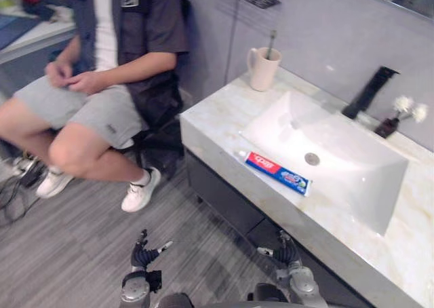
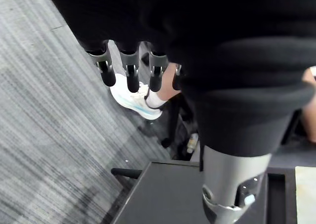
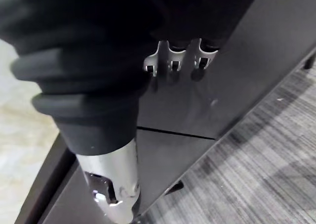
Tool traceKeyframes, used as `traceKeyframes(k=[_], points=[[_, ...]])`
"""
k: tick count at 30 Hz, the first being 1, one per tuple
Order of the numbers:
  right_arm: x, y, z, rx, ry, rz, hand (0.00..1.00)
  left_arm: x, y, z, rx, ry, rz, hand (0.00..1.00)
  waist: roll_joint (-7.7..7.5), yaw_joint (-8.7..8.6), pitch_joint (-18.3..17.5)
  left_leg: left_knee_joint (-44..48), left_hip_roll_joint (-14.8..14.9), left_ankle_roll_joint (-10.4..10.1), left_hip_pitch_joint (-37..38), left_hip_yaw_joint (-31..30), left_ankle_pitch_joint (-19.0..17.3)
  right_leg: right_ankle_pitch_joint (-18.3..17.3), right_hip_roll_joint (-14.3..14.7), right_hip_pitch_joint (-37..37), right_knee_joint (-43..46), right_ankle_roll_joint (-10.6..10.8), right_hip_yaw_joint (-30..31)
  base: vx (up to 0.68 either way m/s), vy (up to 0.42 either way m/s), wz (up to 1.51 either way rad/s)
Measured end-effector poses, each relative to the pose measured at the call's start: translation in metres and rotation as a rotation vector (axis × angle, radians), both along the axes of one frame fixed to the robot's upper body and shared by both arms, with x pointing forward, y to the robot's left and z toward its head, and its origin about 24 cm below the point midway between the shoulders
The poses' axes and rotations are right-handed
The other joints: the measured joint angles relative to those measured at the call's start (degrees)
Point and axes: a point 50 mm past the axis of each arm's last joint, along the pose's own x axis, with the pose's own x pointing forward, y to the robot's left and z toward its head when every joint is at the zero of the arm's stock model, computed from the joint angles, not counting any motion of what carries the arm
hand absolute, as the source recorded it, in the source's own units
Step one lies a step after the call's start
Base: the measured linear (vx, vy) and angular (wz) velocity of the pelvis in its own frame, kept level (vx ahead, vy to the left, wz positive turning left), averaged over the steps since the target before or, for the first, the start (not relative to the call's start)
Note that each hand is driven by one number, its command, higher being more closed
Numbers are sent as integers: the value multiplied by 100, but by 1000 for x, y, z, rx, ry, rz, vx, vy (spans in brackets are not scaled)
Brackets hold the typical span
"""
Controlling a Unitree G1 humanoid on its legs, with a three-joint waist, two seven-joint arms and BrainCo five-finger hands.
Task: Organize washtable
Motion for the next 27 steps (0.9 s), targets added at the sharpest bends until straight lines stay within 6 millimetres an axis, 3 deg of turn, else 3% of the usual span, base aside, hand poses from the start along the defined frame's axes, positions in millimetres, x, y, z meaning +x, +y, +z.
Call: traceKeyframes(k=[1, 2, 3, 4, 6, 7, 8, 9, 11, 14, 15, 16, 17, 18, 19, 21, 22, 27], points=[[1, -3, -1, -12, 11, 4, 0, 2, 1, -1, 2, 9, -2, 0, 72, -11, 46, -107, -5, 0, 111, 199, 0, 83, 64, -65, -197, -245, -760, 96, 100, -104], [1, -5, -2, -16, 17, 1, 0, 2, 1, -2, 1, 15, -2, 0, 87, -20, 56, -105, -21, 0, 139, 248, 0, 175, 145, -74, -391, -401, -921, 145, 38, -72], [-6, -9, -5, -20, 37, -16, 0, 1, 0, -3, -2, 24, -5, 0, 52, -41, 56, -65, -135, -2, 209, 259, -1, 528, 336, -61, -866, -687, -804, 110, 2, -38], [-9, -14, -7, -28, 46, -29, 0, 1, 0, -4, -5, 30, -4, 0, 52, -60, 72, -35, -164, -23, 270, 235, -15, 455, 348, 26, -966, -698, -797, 208, -40, -43], [-22, -33, -12, -57, 96, -77, 0, 1, -14, -8, -50, 36, -12, 0, 330, -103, 161, 636, 115, -111, 201, 210, -68, 550, 582, 325, -1354, -641, -589, 194, -60, -50], [-26, -36, -14, -58, 108, -92, 0, 2, -16, -8, -57, 36, -21, 0, 378, -104, 188, 974, 236, -140, 117, 161, -91, 560, 654, 407, -1444, -638, -514, 153, -81, -72], [-30, -40, -16, -59, 125, -111, 0, -2, -18, -10, -57, 47, -31, 0, 428, -77, 221, 1797, 467, -167, -200, -131, -182, 587, 837, 552, -1624, -684, -308, 159, -77, -90], [-35, -44, -17, -50, 135, -144, 0, -6, -20, -12, -69, 58, -33, 0, 446, -26, 238, 2066, 525, -191, -326, -573, -337, 589, 952, 644, -1704, -706, -118, 155, -60, -100], [-40, -49, -19, -48, 153, -177, 0, -10, -23, -14, -82, 69, -36, 0, 479, -20, 241, 2089, 504, -237, -453, -1045, -502, 588, 1054, 775, -1781, -709, 161, 155, -15, -99], [-40, -58, -19, -50, 157, -217, 0, -9, -24, -14, -86, 68, -37, 0, 382, -6, 314, 1343, 250, -301, -760, -2050, -496, 588, 1085, 883, -1836, -706, 725, 181, 61, -99], [-40, -62, -18, -60, 156, -225, 0, -7, -24, -13, -84, 62, -38, 0, 413, -10, 308, 852, 88, -462, -839, -2607, -399, 599, 1085, 882, -1828, -671, 977, 205, 176, -109], [-40, -64, -17, -65, 153, -227, 0, -5, -24, -12, -83, 57, -38, 0, 424, -7, 315, 566, 63, -573, -847, -2781, -298, 592, 1096, 895, -1815, -575, 1113, 218, 223, -119], [-41, -69, -17, -74, 154, -236, 0, -4, -25, -12, -84, 57, -42, 0, 484, -16, 318, 260, 113, -657, -804, -2826, 64, 558, 1135, 965, -1801, -433, 1337, 197, 216, -87], [-43, -71, -17, -76, 158, -244, 0, -5, -25, -13, -84, 59, -43, 0, 499, -7, 323, 271, 109, -564, -745, -2785, 261, 543, 1132, 1005, -1803, -372, 1396, 194, 244, -95], [-45, -69, -18, -61, 166, -257, 0, -4, -20, -12, -70, 61, -44, 0, 361, -26, 260, 100, -15, -519, -510, -2559, 239, 598, 966, 1076, -1909, -246, 1647, 171, 265, -65], [-47, -68, -19, -54, 171, -267, 0, -5, -11, -12, -48, 76, -32, 0, 247, -36, 186, -119, -216, -372, -423, -2286, 311, 700, 747, 1059, -2146, -65, 1828, 156, 253, -52], [-40, -70, -21, -41, 186, -289, 0, -18, 2, -17, -14, 137, -44, 0, 145, -21, -83, -2009, -888, 66, 462, -2205, 1276, 1241, 294, 1250, -2908, 298, 1818, 66, 94, -22], [-40, -70, -21, -41, 186, -289, 0, -18, 2, -17, -14, 138, -44, 0, 145, -22, -83, -2009, -885, 66, 475, -2204, 1276, 1241, 294, 1264, -2908, 298, 1818, 0, 0, 0]])
